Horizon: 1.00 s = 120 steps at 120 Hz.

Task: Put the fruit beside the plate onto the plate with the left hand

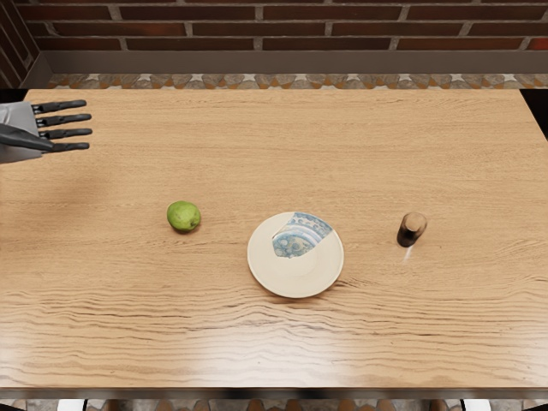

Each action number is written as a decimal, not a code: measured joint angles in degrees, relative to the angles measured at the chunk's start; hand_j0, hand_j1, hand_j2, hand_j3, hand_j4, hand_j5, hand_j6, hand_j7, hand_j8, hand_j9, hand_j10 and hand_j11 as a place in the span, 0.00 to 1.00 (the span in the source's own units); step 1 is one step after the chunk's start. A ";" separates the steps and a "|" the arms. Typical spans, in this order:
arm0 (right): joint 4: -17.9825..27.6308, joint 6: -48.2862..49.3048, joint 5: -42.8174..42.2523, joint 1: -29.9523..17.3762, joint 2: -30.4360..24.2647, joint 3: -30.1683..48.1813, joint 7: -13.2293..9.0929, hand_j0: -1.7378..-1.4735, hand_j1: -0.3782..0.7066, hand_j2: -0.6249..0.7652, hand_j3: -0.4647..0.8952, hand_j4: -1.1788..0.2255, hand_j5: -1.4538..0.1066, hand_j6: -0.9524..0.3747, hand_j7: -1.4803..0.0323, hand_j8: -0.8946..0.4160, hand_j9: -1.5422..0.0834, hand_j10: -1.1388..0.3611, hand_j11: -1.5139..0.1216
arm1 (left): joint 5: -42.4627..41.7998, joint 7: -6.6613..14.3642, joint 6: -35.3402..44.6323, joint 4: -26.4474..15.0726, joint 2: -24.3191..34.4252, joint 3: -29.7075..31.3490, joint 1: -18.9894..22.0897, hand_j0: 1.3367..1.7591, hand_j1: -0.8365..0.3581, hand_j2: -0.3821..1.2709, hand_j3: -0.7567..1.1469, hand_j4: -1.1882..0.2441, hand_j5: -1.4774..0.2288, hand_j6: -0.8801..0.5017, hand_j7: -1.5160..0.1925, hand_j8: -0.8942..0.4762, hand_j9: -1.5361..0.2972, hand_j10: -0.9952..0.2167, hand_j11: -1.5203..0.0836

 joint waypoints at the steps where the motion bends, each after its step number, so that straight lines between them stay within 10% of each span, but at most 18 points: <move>1: 0.00 0.00 0.00 0.00 0.00 0.00 0.00 0.30 0.04 0.45 0.34 0.83 0.92 0.71 0.97 0.67 0.94 0.75 0.91 | 0.00 0.00 0.00 0.00 0.00 0.00 0.00 0.76 0.99 0.23 0.40 0.83 0.86 0.64 0.88 0.65 0.83 0.82 0.94; 34: -0.05 0.00 -0.03 -0.01 0.00 0.04 0.00 0.30 0.04 0.45 0.34 0.83 0.92 0.71 0.97 0.67 0.94 0.75 0.91 | 2.70 0.00 0.00 -0.06 -0.82 0.55 -0.49 0.76 0.99 0.23 0.40 0.83 0.86 0.64 0.88 0.65 0.83 0.82 0.94; 56: -0.08 -0.01 -0.02 -0.01 0.00 0.01 0.00 0.30 0.04 0.45 0.34 0.83 0.92 0.71 0.97 0.67 0.94 0.75 0.91 | 18.67 0.00 0.00 -2.15 -4.99 0.58 -4.49 0.76 0.99 0.23 0.40 0.83 0.86 0.63 0.88 0.65 0.83 0.82 0.94; 120: -0.09 -0.03 -0.02 -0.01 0.00 0.00 0.00 0.30 0.04 0.45 0.34 0.83 0.92 0.71 0.97 0.67 0.94 0.75 0.91 | 66.63 0.00 2.37 -40.79 -7.69 4.49 -5.37 0.76 0.98 0.23 0.40 0.82 0.86 0.63 0.88 0.64 0.83 0.81 0.94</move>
